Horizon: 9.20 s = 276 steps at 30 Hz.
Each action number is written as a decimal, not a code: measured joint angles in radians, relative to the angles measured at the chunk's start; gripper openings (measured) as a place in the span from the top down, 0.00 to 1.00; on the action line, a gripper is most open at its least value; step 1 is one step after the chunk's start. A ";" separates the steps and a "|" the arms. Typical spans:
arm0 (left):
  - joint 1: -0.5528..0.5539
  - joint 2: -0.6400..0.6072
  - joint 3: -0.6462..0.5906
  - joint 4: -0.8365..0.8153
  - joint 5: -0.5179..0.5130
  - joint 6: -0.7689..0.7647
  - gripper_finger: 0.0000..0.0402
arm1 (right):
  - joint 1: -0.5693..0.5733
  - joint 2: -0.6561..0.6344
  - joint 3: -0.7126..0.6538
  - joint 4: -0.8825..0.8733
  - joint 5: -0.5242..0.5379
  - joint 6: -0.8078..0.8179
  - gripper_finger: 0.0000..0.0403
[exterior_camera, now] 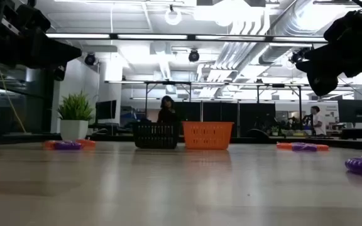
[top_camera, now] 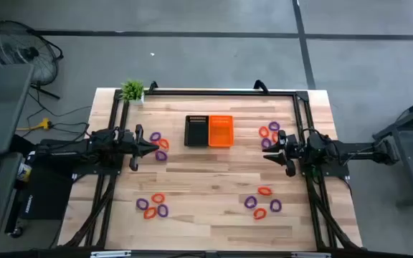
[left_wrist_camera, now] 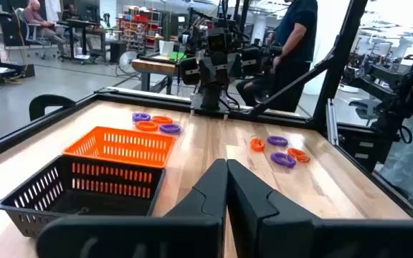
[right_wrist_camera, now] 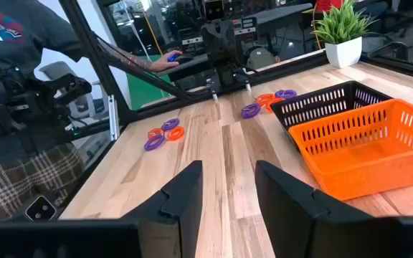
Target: Sort spring keychains into baskets
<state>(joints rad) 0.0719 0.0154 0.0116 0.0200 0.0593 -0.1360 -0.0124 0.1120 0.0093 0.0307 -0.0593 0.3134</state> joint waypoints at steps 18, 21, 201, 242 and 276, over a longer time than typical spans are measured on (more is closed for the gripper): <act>0.000 0.000 0.000 0.000 0.000 0.000 1.00 | 0.000 0.000 0.000 0.000 0.000 0.000 0.69; 0.000 0.000 0.000 0.000 0.000 0.000 1.00 | 0.000 0.000 0.000 0.000 0.000 0.000 0.69; 0.000 0.000 0.000 0.000 0.000 0.000 1.00 | -0.602 1.498 0.877 -0.749 0.016 0.182 0.97; 0.000 0.000 0.000 0.000 0.000 0.000 1.00 | -0.428 1.742 1.526 -0.889 -0.168 -0.245 0.97; 0.000 0.000 0.000 0.000 0.000 0.000 1.00 | -0.399 1.775 1.530 -1.036 0.018 -0.134 0.55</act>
<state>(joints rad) 0.0718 0.0152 0.0116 0.0200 0.0596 -0.1360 -0.4112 1.8870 1.5398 -1.0053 -0.0412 0.1796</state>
